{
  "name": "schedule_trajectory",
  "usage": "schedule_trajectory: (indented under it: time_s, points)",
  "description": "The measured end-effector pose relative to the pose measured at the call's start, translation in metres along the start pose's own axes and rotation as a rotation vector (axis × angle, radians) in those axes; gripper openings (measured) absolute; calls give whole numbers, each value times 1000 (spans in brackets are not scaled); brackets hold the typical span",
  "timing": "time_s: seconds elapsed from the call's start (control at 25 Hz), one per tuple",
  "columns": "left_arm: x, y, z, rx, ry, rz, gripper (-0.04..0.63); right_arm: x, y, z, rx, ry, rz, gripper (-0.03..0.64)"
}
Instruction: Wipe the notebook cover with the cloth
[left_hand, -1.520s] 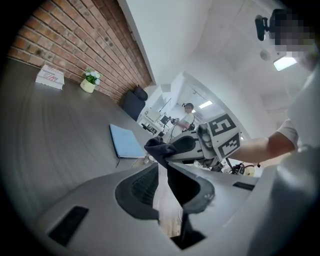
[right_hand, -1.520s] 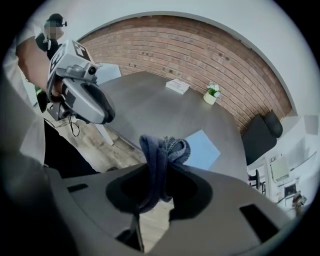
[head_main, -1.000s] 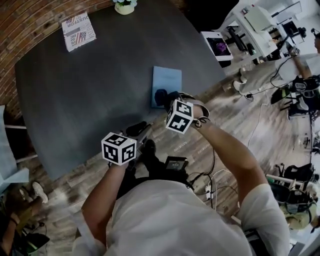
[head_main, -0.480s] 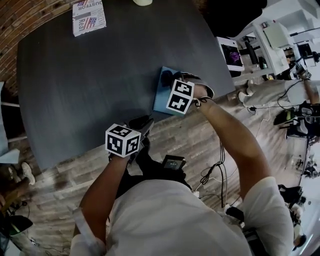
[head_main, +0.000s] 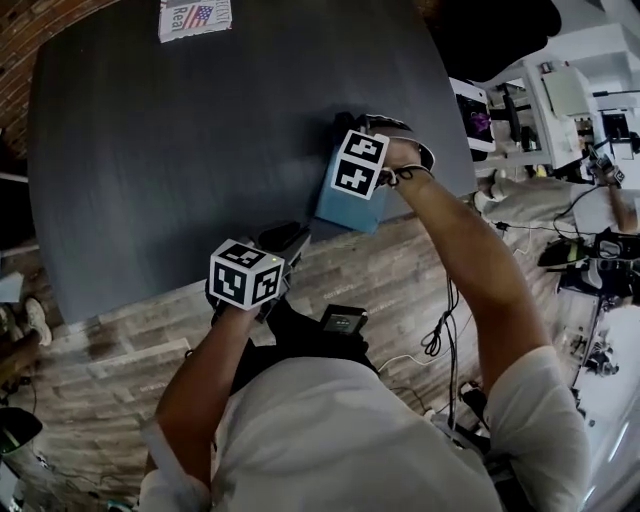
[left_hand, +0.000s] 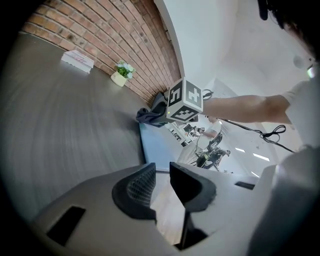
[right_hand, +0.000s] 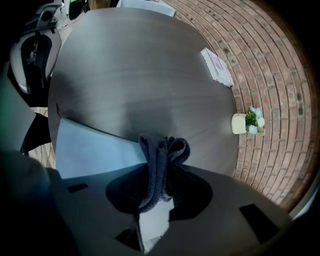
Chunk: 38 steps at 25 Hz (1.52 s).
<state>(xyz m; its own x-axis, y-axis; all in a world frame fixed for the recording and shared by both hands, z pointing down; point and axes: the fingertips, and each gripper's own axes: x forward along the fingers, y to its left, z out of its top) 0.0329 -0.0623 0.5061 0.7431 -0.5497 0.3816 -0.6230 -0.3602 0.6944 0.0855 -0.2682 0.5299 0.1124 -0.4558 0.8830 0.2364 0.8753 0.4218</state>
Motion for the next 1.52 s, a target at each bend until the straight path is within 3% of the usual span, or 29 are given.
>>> schedule_trajectory:
  time_s: [0.24,1.52]
  points:
    - [-1,3,-1,-15,-7,-11,94,14,5,4,-52,70,23,106]
    - [-12,-17,-21,-15,16,-85,94,-13,75,22,-188,55,55,104]
